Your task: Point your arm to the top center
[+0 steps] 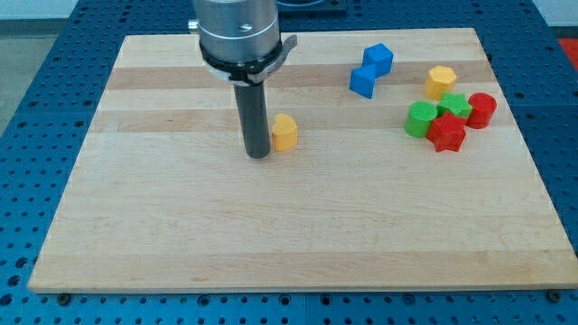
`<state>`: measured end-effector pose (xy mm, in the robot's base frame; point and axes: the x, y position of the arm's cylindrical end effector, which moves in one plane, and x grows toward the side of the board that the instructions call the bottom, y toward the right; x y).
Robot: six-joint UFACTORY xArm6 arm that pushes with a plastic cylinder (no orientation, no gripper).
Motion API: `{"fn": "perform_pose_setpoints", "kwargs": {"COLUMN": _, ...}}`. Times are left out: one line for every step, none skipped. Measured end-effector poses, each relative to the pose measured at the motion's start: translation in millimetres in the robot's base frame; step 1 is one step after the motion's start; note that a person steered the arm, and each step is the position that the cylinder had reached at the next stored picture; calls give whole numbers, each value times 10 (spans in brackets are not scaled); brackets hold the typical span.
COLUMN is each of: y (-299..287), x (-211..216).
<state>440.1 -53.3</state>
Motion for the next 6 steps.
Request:
{"fn": "perform_pose_setpoints", "kwargs": {"y": 205, "x": -118}}
{"fn": "perform_pose_setpoints", "kwargs": {"y": 316, "x": -204}}
{"fn": "perform_pose_setpoints", "kwargs": {"y": 365, "x": -197}}
{"fn": "perform_pose_setpoints", "kwargs": {"y": 272, "x": -195}}
{"fn": "perform_pose_setpoints", "kwargs": {"y": -195, "x": -361}}
{"fn": "perform_pose_setpoints", "kwargs": {"y": -336, "x": -862}}
